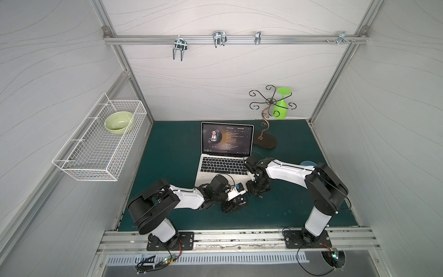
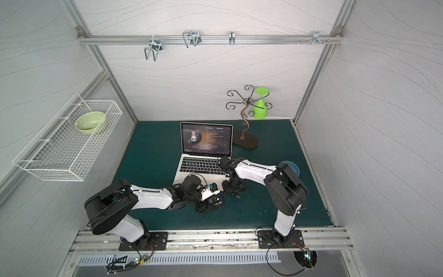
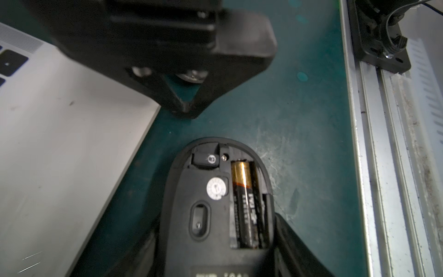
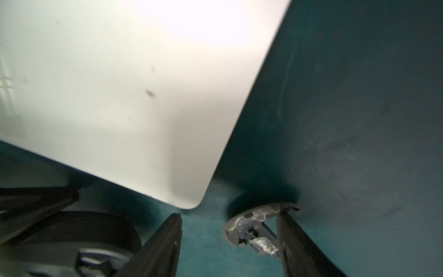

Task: Remove the wireless mouse receiver from the laptop
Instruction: Pick up the lid from the center of the board.

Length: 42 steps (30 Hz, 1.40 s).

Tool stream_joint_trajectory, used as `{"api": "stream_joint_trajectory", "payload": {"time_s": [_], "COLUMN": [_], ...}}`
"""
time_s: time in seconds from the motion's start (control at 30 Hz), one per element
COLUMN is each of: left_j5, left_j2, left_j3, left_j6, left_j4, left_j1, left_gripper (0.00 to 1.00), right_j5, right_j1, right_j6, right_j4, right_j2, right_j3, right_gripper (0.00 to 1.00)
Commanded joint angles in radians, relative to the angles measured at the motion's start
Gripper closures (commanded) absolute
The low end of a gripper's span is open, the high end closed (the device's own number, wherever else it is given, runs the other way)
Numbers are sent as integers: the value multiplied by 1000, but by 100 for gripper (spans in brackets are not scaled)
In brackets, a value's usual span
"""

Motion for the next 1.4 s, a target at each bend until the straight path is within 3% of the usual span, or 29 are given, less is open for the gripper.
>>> {"api": "stream_joint_trajectory", "payload": {"time_s": [0.0,0.43,0.93,1.37], "left_j5": [26,30,30,32], "left_j2": [1,-17,-23,-17], "left_j3": [-2,-14,-15,-12], "left_j6": [-9,-13,-12,-12], "left_j4": [-49,-46,-44,-46], "left_j1": [1,1,1,1], "left_gripper": [100,100,100,100], "right_j5": [146,241,247,252], "right_j1": [47,122,121,105], "right_j6": [-31,23,49,46], "right_j4": [-20,-50,-49,-45], "right_j2": [20,93,115,30], "right_j3": [7,60,52,7], "right_gripper": [33,40,62,94]}}
